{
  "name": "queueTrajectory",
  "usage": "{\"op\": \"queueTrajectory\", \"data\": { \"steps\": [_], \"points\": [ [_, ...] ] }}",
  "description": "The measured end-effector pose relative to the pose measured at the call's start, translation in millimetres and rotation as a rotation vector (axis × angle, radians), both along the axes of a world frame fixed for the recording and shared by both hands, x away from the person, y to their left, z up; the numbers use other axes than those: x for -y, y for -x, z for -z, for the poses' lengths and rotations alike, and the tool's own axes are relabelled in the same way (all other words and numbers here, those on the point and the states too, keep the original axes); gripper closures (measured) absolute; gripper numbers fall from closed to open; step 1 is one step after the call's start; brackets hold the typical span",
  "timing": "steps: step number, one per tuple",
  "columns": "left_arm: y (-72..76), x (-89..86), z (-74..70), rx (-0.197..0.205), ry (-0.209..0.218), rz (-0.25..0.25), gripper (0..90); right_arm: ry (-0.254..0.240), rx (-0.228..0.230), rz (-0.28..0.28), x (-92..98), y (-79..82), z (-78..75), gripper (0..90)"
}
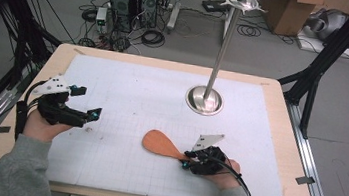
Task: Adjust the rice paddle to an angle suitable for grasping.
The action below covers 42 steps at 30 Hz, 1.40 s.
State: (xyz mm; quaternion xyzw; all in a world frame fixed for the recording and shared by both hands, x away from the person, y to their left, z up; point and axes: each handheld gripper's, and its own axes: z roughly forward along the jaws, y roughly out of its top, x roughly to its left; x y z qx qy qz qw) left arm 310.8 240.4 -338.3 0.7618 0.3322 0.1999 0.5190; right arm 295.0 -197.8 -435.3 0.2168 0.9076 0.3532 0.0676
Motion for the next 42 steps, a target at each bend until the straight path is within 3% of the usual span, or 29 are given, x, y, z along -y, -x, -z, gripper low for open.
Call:
{"op": "queueTrajectory", "data": {
  "steps": [7,14,38,41,42],
  "points": [
    [-4.7,6.0,-1.0,0.003,-0.003,0.020,6.7,0.016,-0.021,-0.003,16.3,5.5,-2.0,64.5],
    [-7.4,9.3,-2.2,0.010,-0.001,0.029,6.7,0.026,-0.012,-0.005,23.0,9.0,-2.5,64.5],
    [-12.8,14.4,-2.2,0.009,-0.007,0.034,6.7,0.060,-0.041,-0.012,55.5,17.9,-6.0,64.5],
    [-12.3,14.8,-2.4,0.010,-0.006,0.031,6.7,0.062,-0.042,-0.001,55.1,18.2,-7.3,62.3],
    [-12.2,15.0,-2.4,0.010,-0.007,0.034,6.7,0.026,-0.039,0.009,57.0,16.2,-10.6,55.9]
  ]
}}
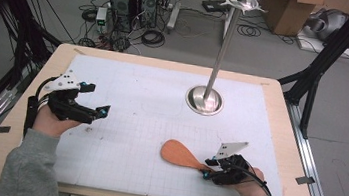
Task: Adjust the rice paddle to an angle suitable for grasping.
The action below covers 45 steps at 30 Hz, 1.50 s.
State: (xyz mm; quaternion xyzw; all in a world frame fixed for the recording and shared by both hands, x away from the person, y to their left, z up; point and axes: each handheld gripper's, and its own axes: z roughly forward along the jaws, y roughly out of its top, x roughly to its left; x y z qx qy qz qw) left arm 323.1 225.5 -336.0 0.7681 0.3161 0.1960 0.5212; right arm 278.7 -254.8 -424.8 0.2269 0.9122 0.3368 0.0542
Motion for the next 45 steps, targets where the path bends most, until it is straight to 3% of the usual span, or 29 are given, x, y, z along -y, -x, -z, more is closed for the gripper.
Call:
{"op": "queueTrajectory", "data": {
  "steps": [5,10,12,13,14,19,27,36,40,45],
  "points": [
    [2.2,2.3,0.3,-0.003,-0.019,0.006,6.8,-0.049,0.031,-0.005,-6.9,0.5,-12.7,52.7],
    [5.7,0.5,0.6,-0.004,-0.024,-0.001,6.8,-0.063,0.072,0.008,-22.3,-2.9,-17.9,54.9],
    [8.4,-2.4,0.7,-0.005,-0.019,-0.004,6.8,-0.074,0.089,0.024,-28.6,-5.8,-19.2,59.4],
    [10.9,-5.2,0.7,-0.005,-0.017,-0.012,6.7,-0.088,0.091,0.040,-33.4,-10.1,-19.5,66.5],
    [10.9,-5.2,0.7,-0.005,-0.017,-0.012,6.7,-0.088,0.091,0.040,-33.4,-10.1,-19.5,66.5],
    [18.6,-12.5,2.1,-0.009,-0.024,-0.033,6.7,-0.118,0.058,0.082,-43.4,-24.1,-16.1,77.2],
    [30.3,-24.9,3.1,-0.009,-0.030,-0.067,6.7,-0.094,0.037,0.065,-60.9,-37.3,-9.5,86.0],
    [40.3,-34.3,4.2,-0.014,-0.035,-0.095,6.8,-0.084,0.021,0.090,-72.3,-48.1,-7.3,89.1],
    [45.1,-37.8,4.4,-0.015,-0.035,-0.105,6.8,-0.077,0.023,0.091,-79.0,-51.3,-5.2,89.1],
    [50.6,-41.8,5.2,-0.017,-0.040,-0.117,6.7,-0.078,0.060,0.083,-89.1,-54.9,-2.4,89.1]
  ]
}}
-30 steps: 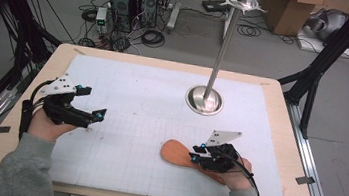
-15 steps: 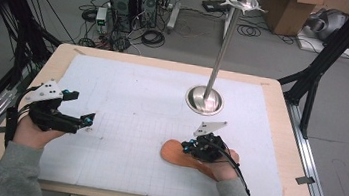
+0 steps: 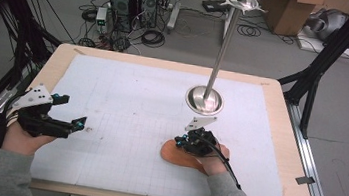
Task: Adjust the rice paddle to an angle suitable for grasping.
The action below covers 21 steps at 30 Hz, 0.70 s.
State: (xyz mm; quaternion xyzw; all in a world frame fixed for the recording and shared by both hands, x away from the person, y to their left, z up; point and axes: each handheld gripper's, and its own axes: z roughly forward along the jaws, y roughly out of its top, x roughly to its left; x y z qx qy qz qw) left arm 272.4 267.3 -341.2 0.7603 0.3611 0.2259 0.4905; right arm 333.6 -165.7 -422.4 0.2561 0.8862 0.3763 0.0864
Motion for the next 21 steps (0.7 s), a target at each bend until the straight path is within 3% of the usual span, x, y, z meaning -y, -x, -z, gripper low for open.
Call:
{"op": "queueTrajectory", "data": {
  "steps": [15,21],
  "points": [
    [12.8,-10.3,2.2,-0.005,-0.009,-0.031,6.7,0.007,0.043,0.012,-14.9,-12.2,9.7,88.7],
    [15.7,-12.0,3.5,-0.011,-0.015,-0.039,6.8,0.014,0.035,0.032,-18.4,-15.3,11.8,88.3]
  ]
}}
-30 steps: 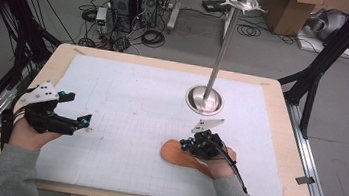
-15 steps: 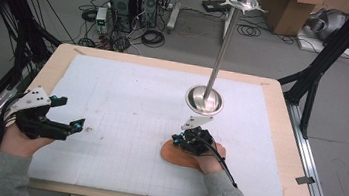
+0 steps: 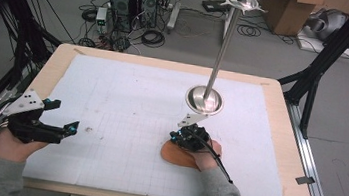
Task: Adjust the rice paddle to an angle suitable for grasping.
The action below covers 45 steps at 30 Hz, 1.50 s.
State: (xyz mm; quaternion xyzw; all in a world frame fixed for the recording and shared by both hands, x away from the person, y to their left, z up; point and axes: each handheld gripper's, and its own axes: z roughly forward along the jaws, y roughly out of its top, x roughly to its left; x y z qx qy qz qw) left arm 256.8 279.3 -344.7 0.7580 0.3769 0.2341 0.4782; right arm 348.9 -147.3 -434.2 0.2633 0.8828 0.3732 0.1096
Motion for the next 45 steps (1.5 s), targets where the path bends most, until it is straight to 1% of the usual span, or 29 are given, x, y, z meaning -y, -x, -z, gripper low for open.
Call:
{"op": "queueTrajectory", "data": {
  "steps": [1,6,7,9,10,11,14,15,16,17,20,21,22,23,24,27,30,31,34,36,37,38,39,40,41,42,43,44,45],
  "points": [
    [1.0,-0.5,0.2,0.000,-0.002,0.000,6.8,0.012,0.008,0.002,-1.4,-1.1,0.9,88.2],
    [3.2,-1.8,0.6,-0.003,-0.004,-0.007,6.7,0.019,0.012,-0.002,-4.3,-3.0,2.0,88.6],
    [3.6,-2.2,0.5,-0.002,-0.005,-0.008,6.7,0.018,-0.001,-0.009,-6.0,-2.6,1.7,88.7],
    [4.5,-2.9,0.3,-0.002,-0.006,-0.009,6.7,0.021,-0.011,-0.022,-8.2,-2.2,2.2,89.0],
    [4.6,-3.0,0.4,-0.001,-0.004,-0.011,6.7,0.021,-0.011,-0.022,-8.2,-2.2,2.2,89.0],
    [4.7,-3.1,0.3,-0.002,-0.005,-0.013,6.8,0.035,-0.010,-0.041,-11.1,-1.2,3.7,89.0],
    [4.1,-2.7,0.6,-0.003,-0.006,-0.007,6.7,0.033,-0.013,-0.042,-11.9,-0.5,3.2,89.0],
    [3.4,-1.8,0.8,-0.004,-0.007,-0.006,6.8,0.033,-0.022,-0.040,-11.5,-0.3,3.1,89.1],
    [3.4,-1.8,0.8,-0.004,-0.007,-0.006,6.8,0.033,-0.022,-0.040,-11.5,-0.3,3.1,89.1],
    [2.5,-0.6,0.9,-0.004,-0.006,-0.004,6.7,0.030,-0.038,-0.048,-11.7,0.9,2.8,89.1],
    [1.5,0.7,1.1,-0.008,-0.007,-0.001,6.7,0.030,-0.040,-0.054,-12.4,2.2,2.6,89.2],
    [0.6,1.1,1.3,-0.008,-0.008,0.003,6.7,0.033,-0.051,-0.060,-12.5,3.4,2.1,89.2],
    [-0.1,1.9,1.4,-0.009,-0.009,0.006,6.7,0.033,-0.051,-0.060,-12.5,3.4,2.1,89.2],
    [-0.7,2.8,1.4,-0.011,-0.008,0.007,6.7,0.032,-0.065,-0.065,-12.4,4.7,1.7,89.1],
    [-1.5,3.8,1.4,-0.010,-0.009,0.011,6.7,0.032,-0.065,-0.065,-12.4,4.7,1.7,89.1],
    [-5.2,8.4,0.7,-0.010,-0.007,0.026,6.7,0.038,-0.084,-0.074,-14.0,10.3,0.6,89.1],
    [-7.8,10.4,0.4,-0.010,-0.010,0.035,6.7,0.044,-0.083,-0.086,-14.4,13.0,0.2,89.1],
    [-10.9,12.6,0.2,-0.010,-0.012,0.044,6.7,0.044,-0.080,-0.093,-14.2,15.8,0.3,89.1],
    [-13.8,15.7,-0.2,-0.012,-0.008,0.052,6.8,0.036,-0.083,-0.092,-13.8,19.7,0.7,89.1],
    [-16.6,18.7,-0.8,-0.008,-0.007,0.062,6.7,0.044,-0.085,-0.102,-13.2,22.8,0.2,89.1],
    [-20.0,22.8,-2.1,-0.006,-0.009,0.076,6.7,0.055,-0.077,-0.113,-13.1,27.4,-0.4,89.1],
    [-20.0,22.8,-2.1,-0.006,-0.009,0.076,6.8,0.055,-0.077,-0.113,-13.1,27.4,-0.4,89.1],
    [-21.4,24.5,-2.6,-0.007,-0.011,0.085,6.7,0.053,-0.073,-0.119,-12.1,32.4,0.0,89.1],
    [-22.9,26.4,-3.2,-0.007,-0.009,0.091,6.7,0.053,-0.073,-0.119,-12.1,32.4,0.0,89.1],
    [-25.9,30.4,-4.1,-0.004,-0.009,0.103,6.8,0.053,-0.077,-0.122,-10.6,37.0,-0.2,89.1],
    [-25.9,30.4,-4.1,-0.004,-0.009,0.103,6.7,0.053,-0.077,-0.122,-10.6,37.0,-0.2,89.1],
    [-29.3,34.8,-5.0,-0.003,-0.009,0.117,6.7,0.060,-0.064,-0.129,-9.7,40.8,-0.7,89.1],
    [-29.3,34.8,-5.0,-0.003,-0.009,0.117,6.8,0.066,-0.051,-0.135,-9.9,42.2,-0.6,89.1],
    [-31.0,37.1,-5.2,-0.003,-0.009,0.125,6.8,0.066,-0.051,-0.135,-9.9,42.2,-0.6,89.1]
  ]
}}
